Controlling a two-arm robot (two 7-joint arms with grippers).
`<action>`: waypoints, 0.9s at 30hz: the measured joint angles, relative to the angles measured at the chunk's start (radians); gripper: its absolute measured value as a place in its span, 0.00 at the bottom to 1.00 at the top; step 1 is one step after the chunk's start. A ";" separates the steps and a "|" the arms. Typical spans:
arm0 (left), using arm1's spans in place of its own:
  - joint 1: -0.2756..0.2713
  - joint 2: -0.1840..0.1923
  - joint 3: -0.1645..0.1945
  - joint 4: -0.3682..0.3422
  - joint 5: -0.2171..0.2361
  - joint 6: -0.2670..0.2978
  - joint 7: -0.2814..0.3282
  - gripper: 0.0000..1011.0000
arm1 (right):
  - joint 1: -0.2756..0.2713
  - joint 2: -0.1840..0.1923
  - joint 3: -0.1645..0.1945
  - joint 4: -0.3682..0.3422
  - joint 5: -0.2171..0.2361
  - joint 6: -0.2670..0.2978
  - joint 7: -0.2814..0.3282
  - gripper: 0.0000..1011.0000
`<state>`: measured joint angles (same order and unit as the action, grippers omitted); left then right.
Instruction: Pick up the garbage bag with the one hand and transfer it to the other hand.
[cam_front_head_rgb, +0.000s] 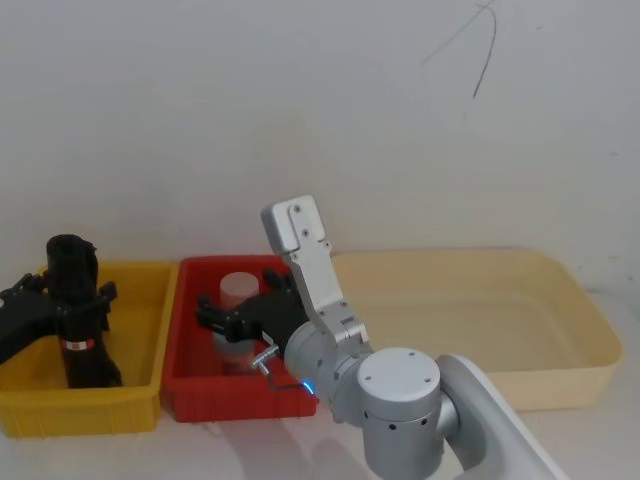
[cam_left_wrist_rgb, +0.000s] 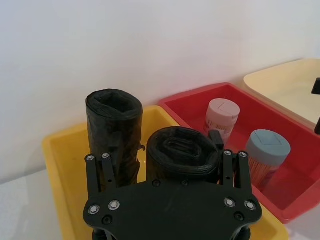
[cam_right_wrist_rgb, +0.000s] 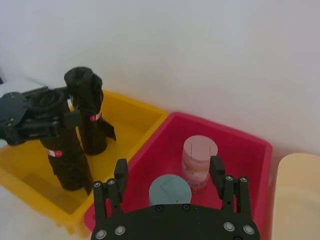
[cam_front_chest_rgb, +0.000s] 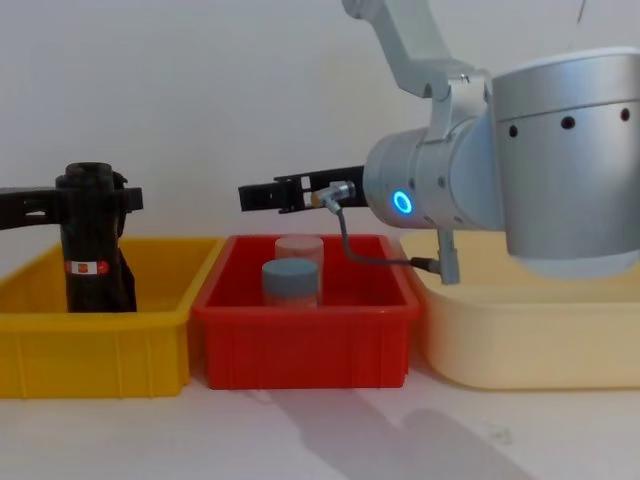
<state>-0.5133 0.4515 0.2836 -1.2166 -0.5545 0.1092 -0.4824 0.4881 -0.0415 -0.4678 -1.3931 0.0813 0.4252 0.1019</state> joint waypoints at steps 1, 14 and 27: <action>-0.002 -0.001 0.001 0.003 0.000 0.000 -0.001 0.99 | 0.001 0.001 0.000 0.001 0.000 0.004 0.003 0.99; -0.019 -0.006 0.009 0.029 -0.002 -0.004 -0.011 0.99 | 0.017 -0.002 -0.010 0.016 -0.006 0.066 0.032 0.99; -0.024 -0.008 0.012 0.038 -0.003 -0.005 -0.014 0.99 | 0.054 -0.018 -0.022 0.083 -0.031 0.072 0.038 0.99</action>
<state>-0.5374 0.4440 0.2952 -1.1784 -0.5571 0.1040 -0.4969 0.5420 -0.0595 -0.4898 -1.3104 0.0502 0.4973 0.1400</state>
